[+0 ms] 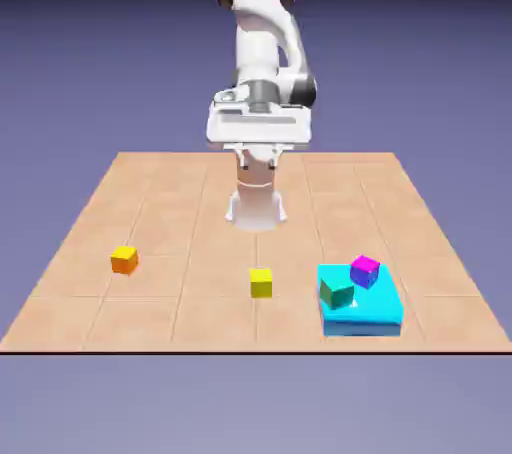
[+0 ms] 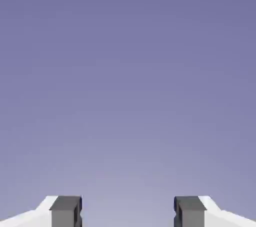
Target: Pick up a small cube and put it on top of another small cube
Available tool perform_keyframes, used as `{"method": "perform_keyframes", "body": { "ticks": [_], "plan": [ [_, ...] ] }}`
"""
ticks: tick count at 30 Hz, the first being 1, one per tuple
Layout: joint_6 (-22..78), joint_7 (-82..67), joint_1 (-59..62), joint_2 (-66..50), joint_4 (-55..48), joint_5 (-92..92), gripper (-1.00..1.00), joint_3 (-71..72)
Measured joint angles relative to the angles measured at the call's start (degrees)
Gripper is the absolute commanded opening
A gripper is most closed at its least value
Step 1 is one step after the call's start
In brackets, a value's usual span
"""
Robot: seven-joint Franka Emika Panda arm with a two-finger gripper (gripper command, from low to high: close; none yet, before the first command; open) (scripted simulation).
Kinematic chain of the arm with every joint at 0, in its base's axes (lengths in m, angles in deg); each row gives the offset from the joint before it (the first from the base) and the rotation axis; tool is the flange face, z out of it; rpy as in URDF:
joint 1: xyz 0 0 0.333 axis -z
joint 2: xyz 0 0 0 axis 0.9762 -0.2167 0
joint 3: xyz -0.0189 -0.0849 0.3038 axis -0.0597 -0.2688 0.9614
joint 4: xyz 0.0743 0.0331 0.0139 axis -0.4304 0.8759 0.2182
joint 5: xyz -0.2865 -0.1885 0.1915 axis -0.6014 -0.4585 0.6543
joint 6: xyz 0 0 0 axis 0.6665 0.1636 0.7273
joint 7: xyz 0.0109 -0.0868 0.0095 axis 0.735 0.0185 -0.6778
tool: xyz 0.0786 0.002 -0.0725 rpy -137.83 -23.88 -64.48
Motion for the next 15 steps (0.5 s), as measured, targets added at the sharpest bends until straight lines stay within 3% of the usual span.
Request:
{"method": "perform_keyframes", "body": {
  "ticks": [15],
  "plan": [
    [17.79, 14.23, 2.66, -30.28, -9.64, 21.86, 0.00, -31.15]
  ]
}}
